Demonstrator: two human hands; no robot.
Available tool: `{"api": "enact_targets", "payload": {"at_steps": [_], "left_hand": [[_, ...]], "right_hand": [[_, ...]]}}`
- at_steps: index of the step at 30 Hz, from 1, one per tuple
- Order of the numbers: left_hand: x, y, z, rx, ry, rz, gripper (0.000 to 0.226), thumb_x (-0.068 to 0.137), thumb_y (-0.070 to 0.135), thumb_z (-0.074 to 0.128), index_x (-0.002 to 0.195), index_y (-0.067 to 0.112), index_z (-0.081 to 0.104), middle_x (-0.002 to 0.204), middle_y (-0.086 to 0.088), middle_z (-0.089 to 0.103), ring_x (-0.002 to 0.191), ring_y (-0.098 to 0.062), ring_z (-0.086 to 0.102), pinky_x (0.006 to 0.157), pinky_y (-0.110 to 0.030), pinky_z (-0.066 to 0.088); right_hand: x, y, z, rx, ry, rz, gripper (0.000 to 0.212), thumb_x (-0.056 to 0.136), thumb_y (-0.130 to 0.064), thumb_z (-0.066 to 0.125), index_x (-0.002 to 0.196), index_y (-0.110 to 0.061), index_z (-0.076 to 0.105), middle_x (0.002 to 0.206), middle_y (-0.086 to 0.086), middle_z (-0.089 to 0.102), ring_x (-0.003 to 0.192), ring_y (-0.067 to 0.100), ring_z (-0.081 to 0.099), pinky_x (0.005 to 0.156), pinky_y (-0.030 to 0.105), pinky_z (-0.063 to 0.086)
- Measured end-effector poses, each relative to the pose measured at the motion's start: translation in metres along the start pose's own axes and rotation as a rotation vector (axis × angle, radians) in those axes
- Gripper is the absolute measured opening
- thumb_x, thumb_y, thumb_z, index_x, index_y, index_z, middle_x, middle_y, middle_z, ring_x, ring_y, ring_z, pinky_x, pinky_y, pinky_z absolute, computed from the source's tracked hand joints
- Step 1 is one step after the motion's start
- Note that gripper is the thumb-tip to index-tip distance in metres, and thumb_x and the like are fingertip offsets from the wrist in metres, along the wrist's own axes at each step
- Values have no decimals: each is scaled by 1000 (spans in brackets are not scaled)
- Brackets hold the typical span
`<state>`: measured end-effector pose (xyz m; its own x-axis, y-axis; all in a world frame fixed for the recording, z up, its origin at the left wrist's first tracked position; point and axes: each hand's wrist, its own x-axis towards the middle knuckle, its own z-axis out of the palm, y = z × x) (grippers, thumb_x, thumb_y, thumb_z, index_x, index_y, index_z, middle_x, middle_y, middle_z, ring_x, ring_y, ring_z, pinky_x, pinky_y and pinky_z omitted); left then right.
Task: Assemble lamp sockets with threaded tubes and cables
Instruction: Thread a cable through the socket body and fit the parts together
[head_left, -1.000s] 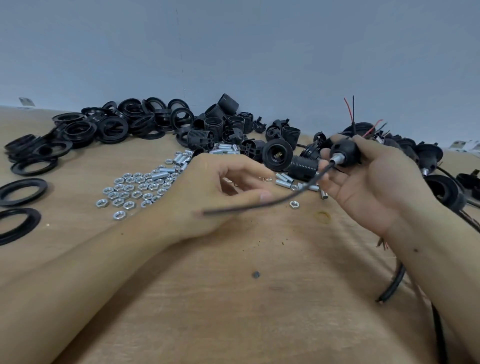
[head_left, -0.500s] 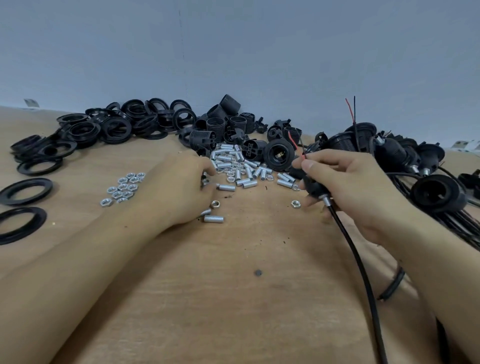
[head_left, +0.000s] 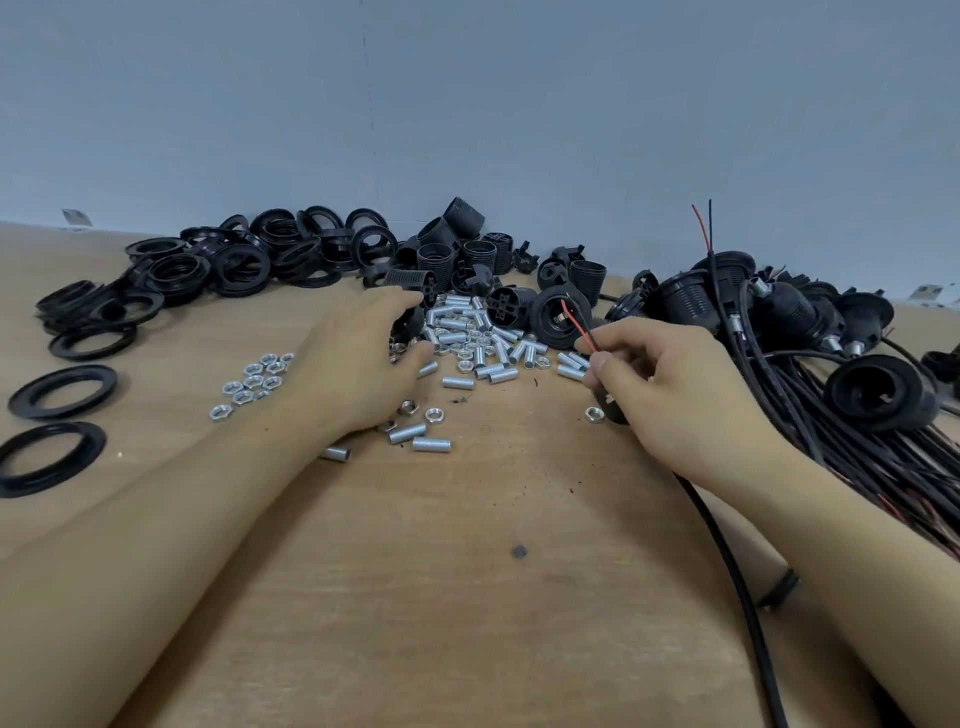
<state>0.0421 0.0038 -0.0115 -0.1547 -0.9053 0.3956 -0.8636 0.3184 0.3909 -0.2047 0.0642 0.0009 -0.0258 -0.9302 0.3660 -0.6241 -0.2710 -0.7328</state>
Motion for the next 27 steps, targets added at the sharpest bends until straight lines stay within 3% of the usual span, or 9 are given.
{"api": "enact_targets", "payload": {"at_steps": [5,7,11,15,18,21,23,25,27], "left_hand": [[3,-5,-2,-59,125,-55,22,86,27,74,105,31,61,116,7,59,101,-16,60,79,-30,40],[3,-3,-3,-81,136,-55,23,84,25,76,94,33,58,109,10,56,94,-14,61,76,-30,40],[3,1,-2,-95,156,-53,21,83,23,77,86,32,58,108,7,56,95,-17,61,82,-35,46],[6,-7,3,-141,191,-27,14,89,28,70,100,28,61,111,6,56,101,-13,56,85,-29,40],[12,-15,4,-102,179,17,33,90,33,69,121,24,63,134,3,53,122,-19,49,96,-26,33],[21,-21,3,-9,41,30,63,91,47,64,148,31,43,162,4,27,149,-26,19,118,-41,20],[24,-22,4,4,-71,29,75,92,55,58,156,34,25,165,8,16,152,-21,5,121,-47,14],[25,-21,5,-8,-88,34,71,93,57,56,154,34,29,161,7,28,150,-19,12,120,-48,19],[23,-19,3,-11,70,43,55,94,52,53,142,27,49,140,2,55,137,-25,31,111,-46,30]], "right_hand": [[1,0,1,73,-26,9,33,96,-7,54,107,-34,70,69,-15,68,64,3,63,54,15,47],[0,0,1,131,-36,19,32,95,-10,58,97,-40,70,68,-14,68,58,0,59,48,12,42],[0,-2,2,225,4,-2,16,94,-20,63,95,-30,75,62,-9,64,49,0,50,47,12,40],[2,-3,1,237,51,-22,14,95,-22,62,95,-30,73,62,-5,64,52,1,50,53,18,41],[4,-1,1,234,72,-4,8,95,-21,62,93,-27,67,62,-4,65,50,3,51,56,24,39],[2,-3,1,221,25,-4,8,95,-20,61,90,-25,66,60,-4,65,48,6,48,53,25,39],[0,-4,3,202,-16,-9,9,95,-20,62,89,-24,67,61,-4,66,48,6,49,52,25,40],[-2,-5,5,172,-49,-15,9,96,-21,61,90,-24,67,63,-4,67,49,5,50,52,22,40],[-4,-6,6,155,-73,-22,9,96,-23,61,91,-26,68,65,-4,68,49,1,50,51,17,39]]}}
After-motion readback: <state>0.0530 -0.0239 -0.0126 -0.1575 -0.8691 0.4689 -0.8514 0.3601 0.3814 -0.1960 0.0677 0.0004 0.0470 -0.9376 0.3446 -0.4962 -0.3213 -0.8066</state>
